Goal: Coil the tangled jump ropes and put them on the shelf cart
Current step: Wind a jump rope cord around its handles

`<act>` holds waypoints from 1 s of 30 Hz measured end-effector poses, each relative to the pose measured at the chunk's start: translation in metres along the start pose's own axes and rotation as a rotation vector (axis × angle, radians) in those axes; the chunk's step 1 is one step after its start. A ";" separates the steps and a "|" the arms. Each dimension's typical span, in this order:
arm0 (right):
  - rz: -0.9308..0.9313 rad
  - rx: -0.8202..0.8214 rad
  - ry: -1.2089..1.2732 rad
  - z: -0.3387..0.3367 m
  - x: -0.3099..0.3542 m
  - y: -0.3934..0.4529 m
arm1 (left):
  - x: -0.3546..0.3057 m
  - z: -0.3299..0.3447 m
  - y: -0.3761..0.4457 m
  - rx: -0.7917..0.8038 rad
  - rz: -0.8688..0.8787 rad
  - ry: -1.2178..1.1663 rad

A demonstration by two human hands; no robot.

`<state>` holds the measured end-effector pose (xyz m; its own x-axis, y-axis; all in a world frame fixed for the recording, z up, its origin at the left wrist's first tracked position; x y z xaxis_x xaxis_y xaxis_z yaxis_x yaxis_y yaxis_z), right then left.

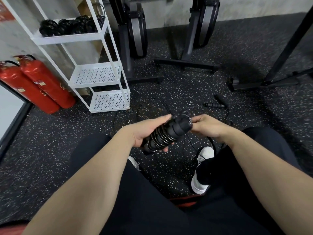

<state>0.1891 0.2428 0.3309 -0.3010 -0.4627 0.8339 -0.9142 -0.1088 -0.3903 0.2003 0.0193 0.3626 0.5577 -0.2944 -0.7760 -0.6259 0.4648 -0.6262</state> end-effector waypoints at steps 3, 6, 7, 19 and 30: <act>0.010 -0.038 -0.029 0.002 -0.005 0.003 | -0.002 0.008 0.001 0.008 -0.026 0.219; 0.001 -0.058 -0.054 0.003 -0.003 0.003 | -0.002 0.015 0.006 -0.044 0.079 0.664; -0.006 -0.065 -0.073 0.003 -0.002 0.002 | -0.002 0.018 0.008 -0.039 0.123 0.752; -0.168 -0.187 -0.108 0.021 0.003 0.002 | 0.014 0.016 0.029 -0.177 0.128 0.896; -0.337 -0.279 -0.305 0.031 0.009 -0.003 | 0.021 0.014 0.042 -0.315 0.155 0.875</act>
<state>0.1975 0.2117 0.3275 0.0762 -0.6820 0.7274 -0.9965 -0.0767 0.0324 0.1936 0.0438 0.3212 -0.0717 -0.8302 -0.5528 -0.8489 0.3418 -0.4032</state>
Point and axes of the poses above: each hand's wrist, its own y-axis towards the middle knuckle, its own z-axis out of the palm, x = y × z, the point moved 2 cm from there along y, towards the middle knuckle, and after that the axes turned 13 degrees about -x, right-handed, at the moved point
